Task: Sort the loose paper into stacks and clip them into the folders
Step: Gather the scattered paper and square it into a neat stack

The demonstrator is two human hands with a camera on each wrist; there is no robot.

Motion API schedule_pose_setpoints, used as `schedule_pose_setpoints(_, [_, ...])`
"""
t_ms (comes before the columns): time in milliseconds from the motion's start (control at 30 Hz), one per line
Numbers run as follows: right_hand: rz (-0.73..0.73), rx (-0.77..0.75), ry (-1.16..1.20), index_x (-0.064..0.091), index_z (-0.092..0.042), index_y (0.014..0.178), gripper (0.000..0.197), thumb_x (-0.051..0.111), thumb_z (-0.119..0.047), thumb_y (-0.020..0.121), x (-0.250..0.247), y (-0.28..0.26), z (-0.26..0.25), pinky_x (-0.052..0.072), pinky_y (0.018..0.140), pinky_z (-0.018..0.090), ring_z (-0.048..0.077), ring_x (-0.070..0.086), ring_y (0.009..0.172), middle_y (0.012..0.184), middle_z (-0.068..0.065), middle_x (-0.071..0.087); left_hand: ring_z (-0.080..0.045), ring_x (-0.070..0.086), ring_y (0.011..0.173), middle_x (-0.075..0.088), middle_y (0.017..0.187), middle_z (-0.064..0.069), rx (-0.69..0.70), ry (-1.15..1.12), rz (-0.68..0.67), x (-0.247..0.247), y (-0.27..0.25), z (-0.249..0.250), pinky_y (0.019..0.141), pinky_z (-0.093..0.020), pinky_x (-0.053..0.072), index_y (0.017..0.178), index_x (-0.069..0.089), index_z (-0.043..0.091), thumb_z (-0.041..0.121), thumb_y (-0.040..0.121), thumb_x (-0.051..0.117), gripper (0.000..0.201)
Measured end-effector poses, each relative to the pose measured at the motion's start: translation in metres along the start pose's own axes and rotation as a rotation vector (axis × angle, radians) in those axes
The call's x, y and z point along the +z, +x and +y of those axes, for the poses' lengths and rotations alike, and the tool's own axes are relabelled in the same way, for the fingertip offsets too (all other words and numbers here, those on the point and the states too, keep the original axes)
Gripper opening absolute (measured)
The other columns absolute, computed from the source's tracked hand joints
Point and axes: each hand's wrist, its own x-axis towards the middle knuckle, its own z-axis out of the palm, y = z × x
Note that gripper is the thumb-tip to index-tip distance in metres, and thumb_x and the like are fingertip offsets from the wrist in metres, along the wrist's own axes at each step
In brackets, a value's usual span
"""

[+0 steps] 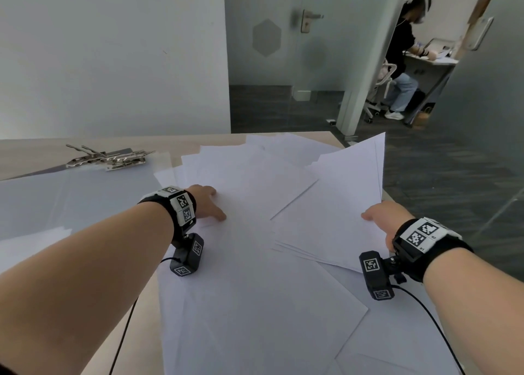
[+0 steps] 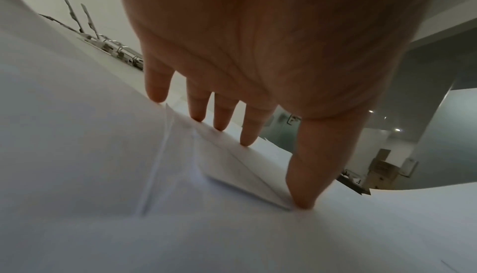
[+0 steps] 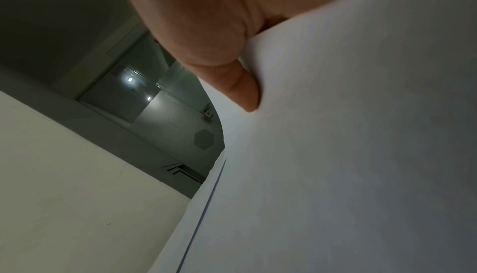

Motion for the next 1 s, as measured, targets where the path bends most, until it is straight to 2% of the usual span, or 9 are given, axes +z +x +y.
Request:
schedule_pose_setpoints(167, [0.028, -0.017, 0.004, 0.033, 0.008, 0.147, 0.052, 0.05, -0.012, 0.102, -0.006, -0.006, -0.001, 0.037, 0.11, 0.041, 0.038, 0.043, 0.136, 0.151, 0.024, 0.039, -0.035, 0.045, 0.13, 0.037, 0.145, -0.012, -0.05, -0.028, 0.031, -0.007, -0.003, 0.005, 0.107, -0.043, 0.04, 0.144, 0.042, 0.022, 0.057, 0.084, 0.059, 0.072])
schedule_pose_setpoints(333, [-0.009, -0.019, 0.027, 0.042, 0.006, 0.142, 0.048, 0.055, -0.009, 0.098, -0.003, 0.001, 0.0, 0.04, 0.104, 0.043, 0.041, 0.045, 0.133, 0.145, 0.024, 0.046, -0.035, 0.04, 0.135, 0.037, 0.15, -0.011, -0.154, 0.003, 0.02, -0.005, 0.008, 0.006, 0.108, -0.04, 0.037, 0.149, 0.032, 0.021, 0.061, 0.078, 0.058, 0.086])
schedule_pose_setpoints(467, [-0.019, -0.031, 0.004, 0.042, 0.005, 0.143, 0.049, 0.056, -0.009, 0.098, -0.002, 0.005, -0.001, 0.039, 0.108, 0.043, 0.04, 0.045, 0.133, 0.145, 0.023, 0.048, -0.03, 0.048, 0.13, 0.048, 0.143, -0.014, -0.176, -0.029, -0.038, -0.011, 0.006, 0.02, 0.099, -0.032, 0.039, 0.142, 0.04, 0.004, 0.038, 0.094, 0.056, 0.06])
schedule_pose_setpoints(567, [-0.052, -0.052, 0.055, 0.045, 0.0, 0.142, 0.048, 0.057, -0.007, 0.095, -0.002, 0.005, 0.0, 0.039, 0.097, 0.038, 0.04, 0.044, 0.134, 0.145, 0.022, 0.047, -0.031, 0.053, 0.124, 0.052, 0.137, -0.015, -0.156, -0.017, -0.053, -0.011, 0.006, 0.027, 0.095, -0.032, 0.042, 0.136, 0.044, 0.003, 0.03, 0.094, 0.056, 0.052])
schedule_pose_setpoints(667, [-0.018, -0.005, -0.023, 0.041, 0.006, 0.143, 0.049, 0.055, -0.009, 0.099, -0.005, 0.004, -0.002, 0.039, 0.108, 0.042, 0.04, 0.044, 0.134, 0.146, 0.024, 0.046, -0.033, 0.056, 0.116, 0.055, 0.132, -0.013, -0.115, -0.041, -0.025, -0.006, 0.012, 0.03, 0.098, -0.034, 0.047, 0.137, 0.043, 0.009, 0.032, 0.084, 0.062, 0.06])
schedule_pose_setpoints(800, [0.003, -0.03, -0.09, 0.041, 0.007, 0.143, 0.05, 0.055, -0.008, 0.098, -0.014, 0.003, 0.004, 0.035, 0.11, 0.038, 0.035, 0.043, 0.136, 0.147, 0.021, 0.044, -0.036, 0.048, 0.125, 0.036, 0.147, -0.013, -0.113, -0.221, 0.021, -0.003, 0.017, 0.035, 0.102, -0.043, 0.045, 0.15, 0.026, 0.022, 0.033, 0.081, 0.066, 0.08])
schedule_pose_setpoints(833, [0.001, -0.036, -0.103, 0.041, 0.006, 0.144, 0.049, 0.054, -0.008, 0.098, -0.014, 0.004, 0.006, 0.035, 0.11, 0.037, 0.034, 0.042, 0.136, 0.147, 0.021, 0.043, -0.038, 0.047, 0.125, 0.036, 0.144, -0.015, -0.16, -0.25, 0.041, -0.005, 0.019, 0.035, 0.103, -0.045, 0.044, 0.149, 0.026, 0.022, 0.037, 0.079, 0.065, 0.081])
schedule_pose_setpoints(933, [-0.006, -0.059, -0.087, 0.041, 0.006, 0.144, 0.047, 0.052, -0.007, 0.099, -0.014, 0.003, 0.01, 0.035, 0.11, 0.038, 0.035, 0.042, 0.137, 0.147, 0.021, 0.044, -0.037, 0.056, 0.11, 0.051, 0.11, -0.016, -0.274, -0.385, 0.06, -0.01, 0.025, 0.032, 0.097, -0.044, 0.047, 0.143, 0.027, 0.009, 0.036, 0.082, 0.066, 0.077])
schedule_pose_setpoints(1000, [-0.004, -0.06, -0.031, 0.045, 0.007, 0.14, 0.045, 0.054, -0.007, 0.098, -0.012, 0.005, 0.011, 0.038, 0.108, 0.04, 0.037, 0.046, 0.133, 0.143, 0.022, 0.049, -0.036, 0.058, 0.107, 0.051, 0.102, -0.014, -0.3, -0.427, 0.088, -0.014, 0.029, 0.03, 0.092, -0.041, 0.048, 0.14, 0.028, 0.007, 0.035, 0.083, 0.068, 0.076])
